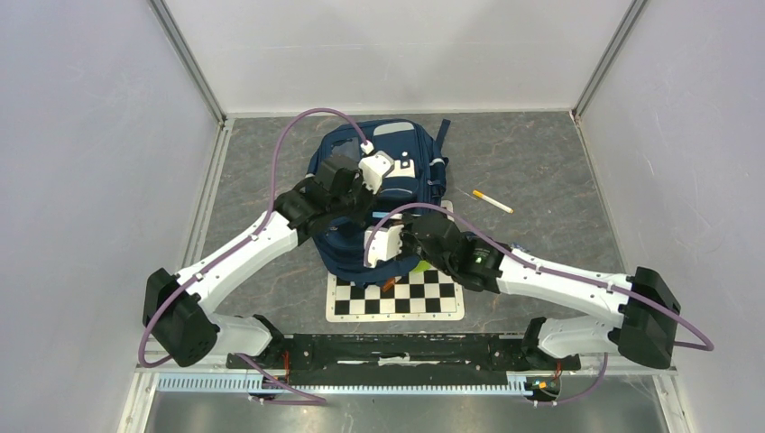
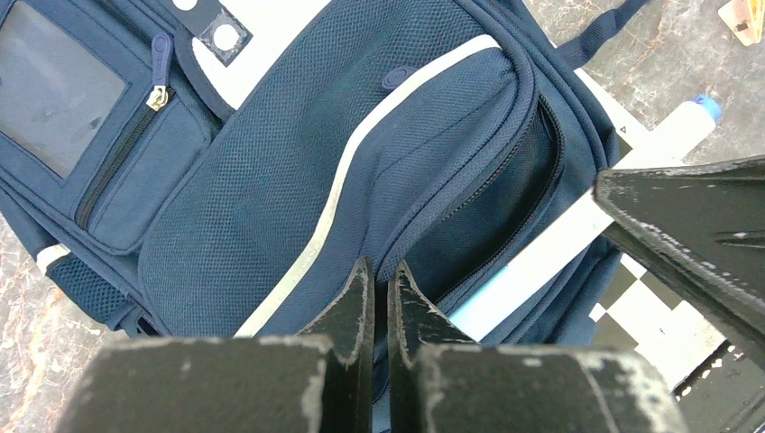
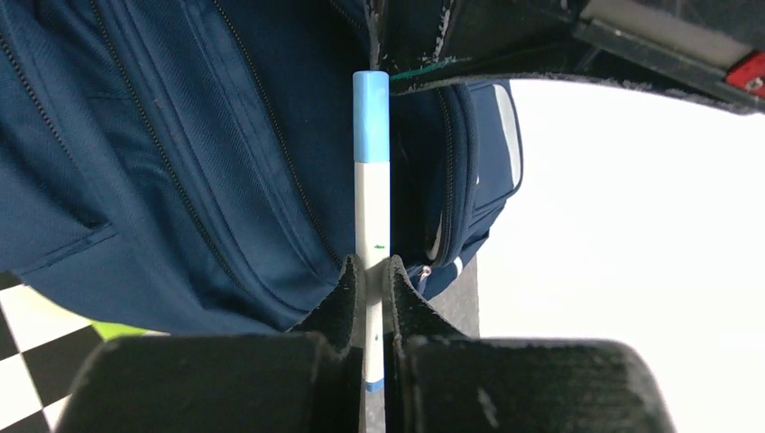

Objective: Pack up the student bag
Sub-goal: Place the stationery in the student bag.

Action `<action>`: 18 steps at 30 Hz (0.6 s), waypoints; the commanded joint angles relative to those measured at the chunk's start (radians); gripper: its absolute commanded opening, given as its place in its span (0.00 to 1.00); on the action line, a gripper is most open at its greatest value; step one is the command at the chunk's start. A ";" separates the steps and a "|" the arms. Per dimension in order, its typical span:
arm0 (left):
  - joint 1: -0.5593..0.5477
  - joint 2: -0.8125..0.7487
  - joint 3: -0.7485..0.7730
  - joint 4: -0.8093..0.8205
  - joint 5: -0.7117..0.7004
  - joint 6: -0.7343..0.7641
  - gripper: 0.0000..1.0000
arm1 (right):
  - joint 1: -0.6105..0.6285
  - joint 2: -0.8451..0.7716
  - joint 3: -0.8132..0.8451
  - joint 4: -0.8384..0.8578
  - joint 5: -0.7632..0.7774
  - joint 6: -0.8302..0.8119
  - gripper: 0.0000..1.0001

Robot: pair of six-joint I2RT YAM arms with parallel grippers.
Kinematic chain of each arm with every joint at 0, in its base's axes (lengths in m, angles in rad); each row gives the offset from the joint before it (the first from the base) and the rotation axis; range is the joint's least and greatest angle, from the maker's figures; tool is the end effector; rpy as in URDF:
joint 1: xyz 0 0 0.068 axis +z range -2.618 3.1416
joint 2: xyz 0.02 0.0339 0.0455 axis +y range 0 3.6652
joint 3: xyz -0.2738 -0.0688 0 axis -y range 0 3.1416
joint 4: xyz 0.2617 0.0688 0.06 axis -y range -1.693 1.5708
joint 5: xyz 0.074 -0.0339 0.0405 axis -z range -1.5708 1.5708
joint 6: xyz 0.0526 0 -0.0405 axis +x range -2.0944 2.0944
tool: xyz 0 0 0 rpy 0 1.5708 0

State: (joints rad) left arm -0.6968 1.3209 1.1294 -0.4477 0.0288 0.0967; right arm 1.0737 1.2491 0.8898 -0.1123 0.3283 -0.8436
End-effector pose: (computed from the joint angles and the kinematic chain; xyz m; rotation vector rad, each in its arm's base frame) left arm 0.2461 -0.2079 0.3124 0.8781 2.0541 -0.3626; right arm 0.1626 0.2642 0.2812 -1.5279 1.3220 -0.1894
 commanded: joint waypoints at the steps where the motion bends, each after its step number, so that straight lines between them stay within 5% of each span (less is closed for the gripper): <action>1: 0.004 -0.050 0.018 0.118 0.111 -0.076 0.02 | 0.008 0.040 0.003 0.099 0.011 -0.109 0.00; 14: 0.014 -0.046 0.015 0.118 0.130 -0.078 0.02 | 0.008 0.182 0.048 0.160 0.005 -0.188 0.01; 18: 0.014 -0.043 0.017 0.116 0.131 -0.098 0.02 | 0.008 0.194 0.043 0.189 0.015 -0.188 0.24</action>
State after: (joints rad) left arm -0.6788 1.3209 1.1233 -0.4408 0.0826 0.0765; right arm 1.0782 1.4284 0.8940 -0.0082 0.3370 -0.9974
